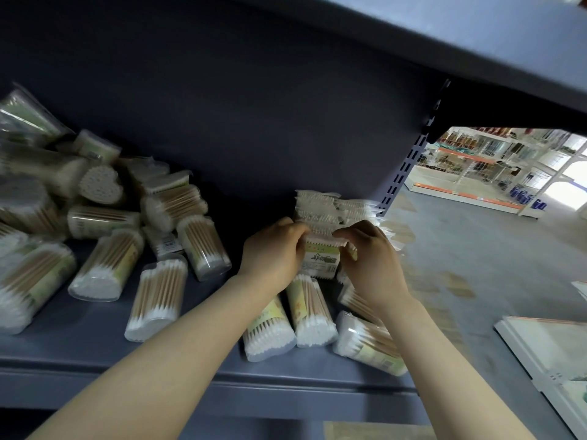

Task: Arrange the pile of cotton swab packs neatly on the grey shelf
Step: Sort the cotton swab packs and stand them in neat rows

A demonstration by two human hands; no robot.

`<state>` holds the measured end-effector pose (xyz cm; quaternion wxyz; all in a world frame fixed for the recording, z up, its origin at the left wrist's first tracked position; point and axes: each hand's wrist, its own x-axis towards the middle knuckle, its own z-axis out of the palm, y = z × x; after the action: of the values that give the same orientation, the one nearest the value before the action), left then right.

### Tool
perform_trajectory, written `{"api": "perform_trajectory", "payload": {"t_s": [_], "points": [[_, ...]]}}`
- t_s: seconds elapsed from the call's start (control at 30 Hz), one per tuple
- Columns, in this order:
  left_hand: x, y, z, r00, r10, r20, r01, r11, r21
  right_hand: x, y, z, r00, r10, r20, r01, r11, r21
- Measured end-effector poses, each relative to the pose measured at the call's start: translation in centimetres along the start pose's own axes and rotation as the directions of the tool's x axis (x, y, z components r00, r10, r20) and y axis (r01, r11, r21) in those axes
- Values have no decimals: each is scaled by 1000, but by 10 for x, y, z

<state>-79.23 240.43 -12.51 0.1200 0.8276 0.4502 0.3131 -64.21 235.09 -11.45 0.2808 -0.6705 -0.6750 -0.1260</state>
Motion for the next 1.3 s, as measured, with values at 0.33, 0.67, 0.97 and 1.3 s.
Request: {"api": "perform_trajectory", "payload": {"t_s": [0.33,0.67,0.97,1.3], "points": [[-11,-9,-16,999,-35,-9,36,999,26,2,-3,-14,1000,9,-27,-10,999,-34],[-42,-43,-52,981,134,-138,-79,936,343,16,-50,6,996,-76,48,72,995,71],[-64,-80,-101,983,15,-185,60,918,391,32,-107,19,992,-77,98,62,987,147],[-74,-148,-136,993,-77,-89,112,852,512,45,-160,56,927,-144,347,32,951,308]]}}
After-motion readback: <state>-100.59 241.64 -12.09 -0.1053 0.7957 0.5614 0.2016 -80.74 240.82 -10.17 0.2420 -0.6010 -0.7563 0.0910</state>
